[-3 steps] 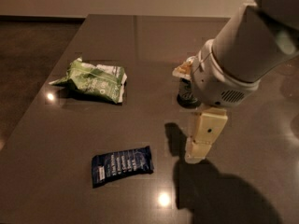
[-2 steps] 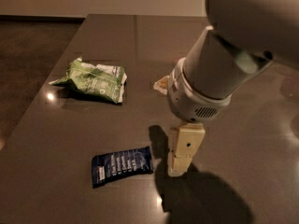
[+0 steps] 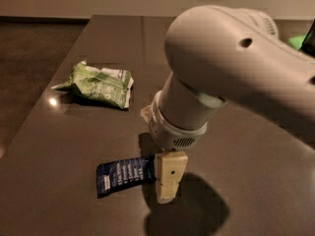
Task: Pick rxbar blueberry
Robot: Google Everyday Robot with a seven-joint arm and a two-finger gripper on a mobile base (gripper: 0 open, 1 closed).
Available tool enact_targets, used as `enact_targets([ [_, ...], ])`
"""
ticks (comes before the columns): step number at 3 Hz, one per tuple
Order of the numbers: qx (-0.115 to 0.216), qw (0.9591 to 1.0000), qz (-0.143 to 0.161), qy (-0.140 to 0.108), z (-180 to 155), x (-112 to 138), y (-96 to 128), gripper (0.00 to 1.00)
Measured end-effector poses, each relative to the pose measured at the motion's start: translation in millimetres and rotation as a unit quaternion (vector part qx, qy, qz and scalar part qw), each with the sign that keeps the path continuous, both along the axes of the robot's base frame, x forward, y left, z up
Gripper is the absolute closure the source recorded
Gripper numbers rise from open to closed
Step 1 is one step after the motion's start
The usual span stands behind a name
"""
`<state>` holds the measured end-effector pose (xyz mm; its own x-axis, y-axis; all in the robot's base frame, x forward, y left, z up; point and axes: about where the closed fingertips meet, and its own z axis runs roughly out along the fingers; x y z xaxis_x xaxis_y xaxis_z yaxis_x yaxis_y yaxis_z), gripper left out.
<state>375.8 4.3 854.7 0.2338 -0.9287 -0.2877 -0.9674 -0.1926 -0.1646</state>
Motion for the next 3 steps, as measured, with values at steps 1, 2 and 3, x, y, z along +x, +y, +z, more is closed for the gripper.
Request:
enact_targets([
  [1,-0.010,0.9996,0.011,0.025,-24,-10,12,0.00],
  [2,-0.009,0.9988,0.015,0.046,-30,-19,21,0.03],
  [3,-0.004,0.9983,0.018,0.056,-29,-23,26,0.25],
])
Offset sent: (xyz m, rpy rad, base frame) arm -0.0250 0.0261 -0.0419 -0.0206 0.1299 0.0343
